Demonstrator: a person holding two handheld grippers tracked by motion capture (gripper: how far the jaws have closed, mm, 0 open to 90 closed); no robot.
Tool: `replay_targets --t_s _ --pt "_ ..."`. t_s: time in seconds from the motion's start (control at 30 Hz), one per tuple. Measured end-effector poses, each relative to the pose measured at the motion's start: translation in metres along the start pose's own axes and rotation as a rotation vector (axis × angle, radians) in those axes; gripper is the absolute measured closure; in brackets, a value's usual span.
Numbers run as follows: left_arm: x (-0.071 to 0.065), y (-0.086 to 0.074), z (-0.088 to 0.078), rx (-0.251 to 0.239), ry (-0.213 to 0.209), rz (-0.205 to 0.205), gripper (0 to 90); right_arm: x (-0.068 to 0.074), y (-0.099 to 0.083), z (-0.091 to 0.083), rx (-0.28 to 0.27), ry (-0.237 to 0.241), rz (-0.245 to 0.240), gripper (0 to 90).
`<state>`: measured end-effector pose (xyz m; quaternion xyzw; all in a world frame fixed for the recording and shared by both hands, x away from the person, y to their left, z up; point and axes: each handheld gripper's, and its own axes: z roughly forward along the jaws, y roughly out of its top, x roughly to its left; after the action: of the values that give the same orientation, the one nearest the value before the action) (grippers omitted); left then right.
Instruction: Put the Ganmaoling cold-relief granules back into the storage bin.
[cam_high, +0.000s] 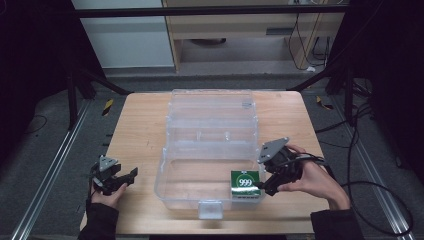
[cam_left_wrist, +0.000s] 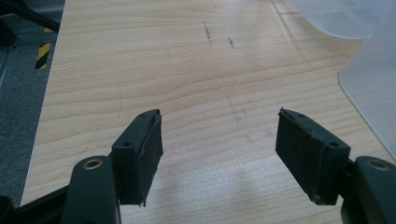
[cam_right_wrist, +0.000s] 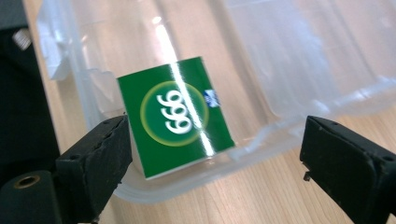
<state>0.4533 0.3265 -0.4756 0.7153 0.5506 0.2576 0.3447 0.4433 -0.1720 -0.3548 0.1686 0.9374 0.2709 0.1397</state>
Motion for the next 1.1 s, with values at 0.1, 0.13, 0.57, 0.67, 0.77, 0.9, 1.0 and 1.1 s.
replay_targets --t_s 0.1,0.13,0.57,0.67,0.77,0.9,1.0,1.1 --pt "0.0 0.0 0.0 -0.001 0.0 0.0 31.2 -0.002 -0.016 -0.006 -0.049 -0.044 0.064 9.3" --pt "0.0 0.0 0.0 0.0 0.001 0.001 31.3 -0.003 -0.022 -0.007 -0.067 -0.062 0.084 9.1" --pt "-0.001 0.0 0.0 0.005 -0.004 0.006 31.5 -0.01 -0.09 0.004 -0.25 -0.263 0.397 5.7" --pt "-0.001 0.0 0.0 0.006 -0.004 0.005 31.5 -0.013 -0.101 0.009 -0.276 -0.309 0.481 5.9" --pt "-0.001 0.0 0.001 0.007 -0.003 0.006 31.5 -0.017 -0.112 0.013 -0.284 -0.352 0.545 5.1" --pt "-0.001 0.0 0.001 0.007 -0.005 0.008 31.4 -0.021 -0.127 0.018 -0.305 -0.404 0.623 4.7" --pt "-0.001 0.0 0.002 0.01 -0.006 0.009 31.4 -0.023 -0.138 0.023 -0.3 -0.436 0.665 4.2" --pt "-0.001 -0.001 0.002 0.012 -0.005 0.012 31.3 -0.024 -0.147 0.029 -0.284 -0.446 0.7 3.6"
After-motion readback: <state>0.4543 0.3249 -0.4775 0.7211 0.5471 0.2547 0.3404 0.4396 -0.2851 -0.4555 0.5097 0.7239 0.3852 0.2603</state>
